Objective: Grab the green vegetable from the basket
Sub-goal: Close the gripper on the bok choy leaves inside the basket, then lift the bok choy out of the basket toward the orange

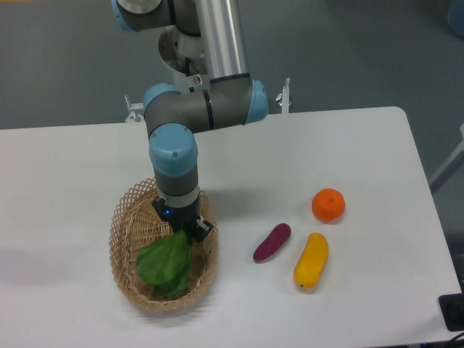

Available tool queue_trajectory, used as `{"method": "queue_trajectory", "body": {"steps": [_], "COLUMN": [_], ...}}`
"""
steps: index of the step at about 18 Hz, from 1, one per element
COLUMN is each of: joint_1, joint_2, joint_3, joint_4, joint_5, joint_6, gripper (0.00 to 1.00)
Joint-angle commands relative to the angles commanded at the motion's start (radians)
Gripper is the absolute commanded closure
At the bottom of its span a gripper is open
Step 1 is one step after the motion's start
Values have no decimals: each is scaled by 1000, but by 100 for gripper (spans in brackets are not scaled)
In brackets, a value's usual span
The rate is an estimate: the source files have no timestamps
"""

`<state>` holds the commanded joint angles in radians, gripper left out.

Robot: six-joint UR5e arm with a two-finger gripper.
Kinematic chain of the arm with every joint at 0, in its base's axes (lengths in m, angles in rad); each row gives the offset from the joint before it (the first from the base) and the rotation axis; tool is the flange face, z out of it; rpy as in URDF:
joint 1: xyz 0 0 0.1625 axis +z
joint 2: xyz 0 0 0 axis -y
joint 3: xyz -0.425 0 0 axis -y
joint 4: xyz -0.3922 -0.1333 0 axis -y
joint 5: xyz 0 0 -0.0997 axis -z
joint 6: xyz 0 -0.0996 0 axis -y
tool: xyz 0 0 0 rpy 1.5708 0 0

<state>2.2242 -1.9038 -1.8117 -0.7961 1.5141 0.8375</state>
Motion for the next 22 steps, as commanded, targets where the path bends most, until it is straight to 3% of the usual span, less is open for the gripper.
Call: {"method": "queue_trajectory", "body": {"steps": [4, 10, 15, 22], "joint_1": [47, 181, 328, 494], "joint_2": [40, 60, 61, 72], "joint_3": [31, 87, 146, 147], "joint_4": [-8, -14, -81, -95], "joint_5": [-3, -6, -48, -130], "joint_6": [29, 187, 337, 544], "gripper": [57, 57, 56, 56]}}
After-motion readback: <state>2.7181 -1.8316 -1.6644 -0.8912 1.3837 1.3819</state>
